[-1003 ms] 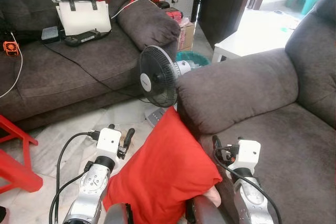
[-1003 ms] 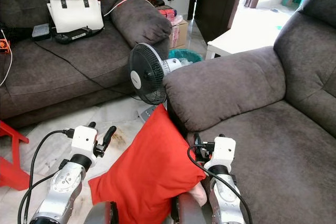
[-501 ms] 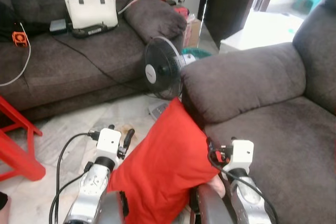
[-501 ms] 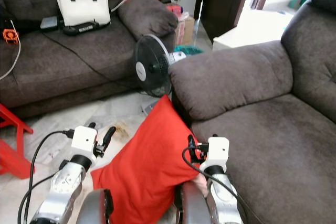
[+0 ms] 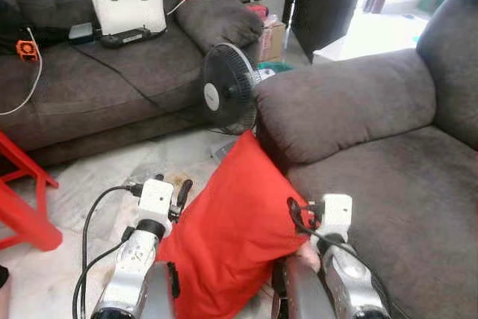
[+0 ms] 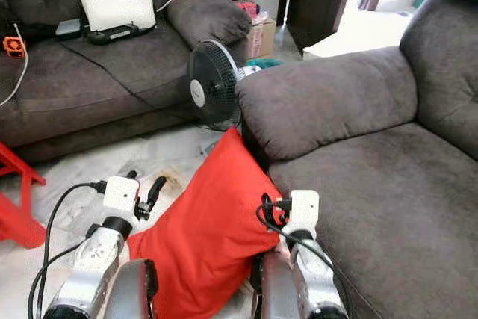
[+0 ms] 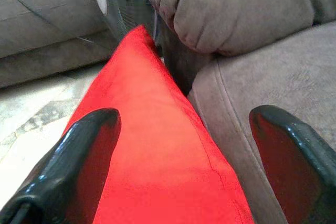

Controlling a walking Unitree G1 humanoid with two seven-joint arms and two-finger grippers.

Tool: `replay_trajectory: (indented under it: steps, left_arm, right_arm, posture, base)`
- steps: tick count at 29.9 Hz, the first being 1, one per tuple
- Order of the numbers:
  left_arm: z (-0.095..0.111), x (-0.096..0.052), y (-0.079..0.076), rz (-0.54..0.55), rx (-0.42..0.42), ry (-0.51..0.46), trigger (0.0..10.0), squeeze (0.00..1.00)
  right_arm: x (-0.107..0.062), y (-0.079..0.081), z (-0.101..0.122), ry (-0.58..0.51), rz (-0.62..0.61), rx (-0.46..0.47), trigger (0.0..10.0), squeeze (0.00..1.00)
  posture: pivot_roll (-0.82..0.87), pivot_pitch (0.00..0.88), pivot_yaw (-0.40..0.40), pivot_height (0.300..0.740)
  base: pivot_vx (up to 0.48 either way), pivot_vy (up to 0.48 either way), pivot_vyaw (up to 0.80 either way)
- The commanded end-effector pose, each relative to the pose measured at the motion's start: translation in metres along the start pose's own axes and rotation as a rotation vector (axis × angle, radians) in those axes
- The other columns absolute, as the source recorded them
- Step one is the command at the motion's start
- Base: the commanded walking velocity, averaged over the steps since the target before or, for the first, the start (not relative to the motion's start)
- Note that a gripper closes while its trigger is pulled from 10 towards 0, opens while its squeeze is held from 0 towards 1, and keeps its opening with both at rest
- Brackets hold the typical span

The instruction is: Move the pillow to the sofa from floor

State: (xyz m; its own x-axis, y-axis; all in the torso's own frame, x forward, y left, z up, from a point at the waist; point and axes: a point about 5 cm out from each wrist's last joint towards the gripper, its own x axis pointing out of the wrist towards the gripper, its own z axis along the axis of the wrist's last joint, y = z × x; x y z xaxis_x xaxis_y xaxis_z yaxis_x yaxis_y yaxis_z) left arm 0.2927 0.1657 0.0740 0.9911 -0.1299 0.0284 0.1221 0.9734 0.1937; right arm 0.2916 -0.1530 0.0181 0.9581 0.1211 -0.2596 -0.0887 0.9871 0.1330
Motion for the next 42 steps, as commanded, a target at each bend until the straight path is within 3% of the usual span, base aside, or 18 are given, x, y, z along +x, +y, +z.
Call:
replay_trajectory:
  steps: [1, 11, 22, 42]
  left_arm:
    - [0.000, 0.001, 0.006, 0.033, -0.011, 0.009, 10.0, 0.00]
    - [-0.004, -0.004, 0.010, 0.075, -0.023, 0.023, 10.0, 0.00]
    - [-0.010, -0.011, 0.011, 0.118, -0.051, 0.040, 10.0, 0.00]
    - [-0.010, -0.024, 0.011, 0.148, -0.071, 0.043, 10.0, 0.00]
  right_arm:
    - [0.004, -0.002, -0.003, 0.052, -0.027, 0.035, 10.0, 0.00]
    - [0.012, 0.002, -0.014, 0.218, -0.056, 0.129, 10.0, 0.00]
    - [0.020, 0.008, -0.009, 0.248, -0.062, 0.239, 10.0, 0.00]
    - [0.010, -0.005, -0.026, 0.331, -0.155, 0.203, 10.0, 0.00]
  posture:
    - [0.13, 0.039, -0.072, 0.511]
    - [0.17, 0.057, -0.105, 0.511]
    - [0.19, 0.068, -0.138, 0.511]
    - [0.22, 0.088, -0.160, 0.511]
  base:
    - [0.000, 0.000, 0.00]
    - [0.000, 0.000, 0.00]
    - [0.000, 0.000, 0.00]
    - [0.000, 0.000, 0.00]
